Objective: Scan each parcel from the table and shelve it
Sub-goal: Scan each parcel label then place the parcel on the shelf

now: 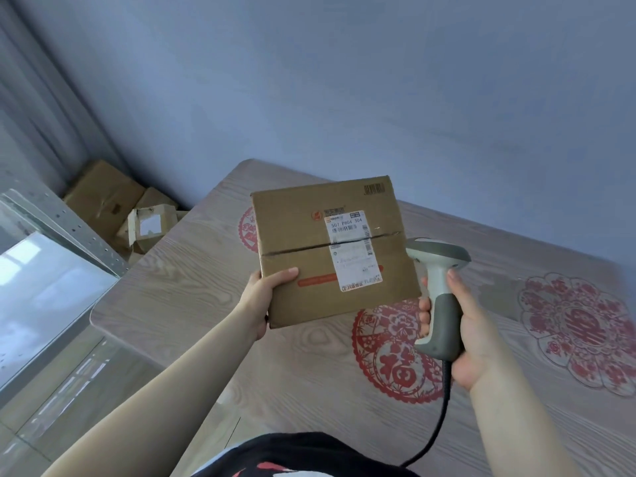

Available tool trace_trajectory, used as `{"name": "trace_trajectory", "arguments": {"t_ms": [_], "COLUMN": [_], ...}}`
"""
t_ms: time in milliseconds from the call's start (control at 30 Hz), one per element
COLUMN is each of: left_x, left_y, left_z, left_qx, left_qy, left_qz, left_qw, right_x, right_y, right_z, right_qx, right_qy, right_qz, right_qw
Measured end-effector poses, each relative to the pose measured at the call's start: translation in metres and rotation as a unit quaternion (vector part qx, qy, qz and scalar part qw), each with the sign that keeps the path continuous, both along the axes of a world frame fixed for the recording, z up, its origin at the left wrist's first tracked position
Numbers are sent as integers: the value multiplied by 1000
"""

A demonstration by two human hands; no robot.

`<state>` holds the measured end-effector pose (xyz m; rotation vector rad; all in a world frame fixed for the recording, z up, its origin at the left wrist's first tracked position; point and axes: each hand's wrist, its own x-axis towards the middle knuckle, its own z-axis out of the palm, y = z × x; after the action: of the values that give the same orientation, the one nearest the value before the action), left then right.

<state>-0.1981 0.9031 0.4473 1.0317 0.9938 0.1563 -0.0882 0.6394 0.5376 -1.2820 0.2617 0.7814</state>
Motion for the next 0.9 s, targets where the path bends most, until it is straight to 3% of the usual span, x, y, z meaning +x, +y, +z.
{"name": "trace_trajectory", "arguments": {"t_ms": [133, 267, 467, 900], "left_x": [1, -3, -4, -6], "left_y": [9, 10, 5, 7], "left_z": [8, 8, 6, 5], "left_qx": [100, 147, 126, 99], "left_qy": [-8, -1, -7, -15], "left_qz": [26, 21, 47, 65], "left_qw": [995, 989, 991, 993], "right_x": [0, -7, -21, -26], "right_y": [6, 16, 34, 42], "right_z": [11, 19, 23, 22], "right_qx": [16, 30, 12, 7], "right_qy": [-16, -50, -95, -87], "right_qz": [5, 76, 108, 123], "right_qw": [1000, 995, 990, 989]}}
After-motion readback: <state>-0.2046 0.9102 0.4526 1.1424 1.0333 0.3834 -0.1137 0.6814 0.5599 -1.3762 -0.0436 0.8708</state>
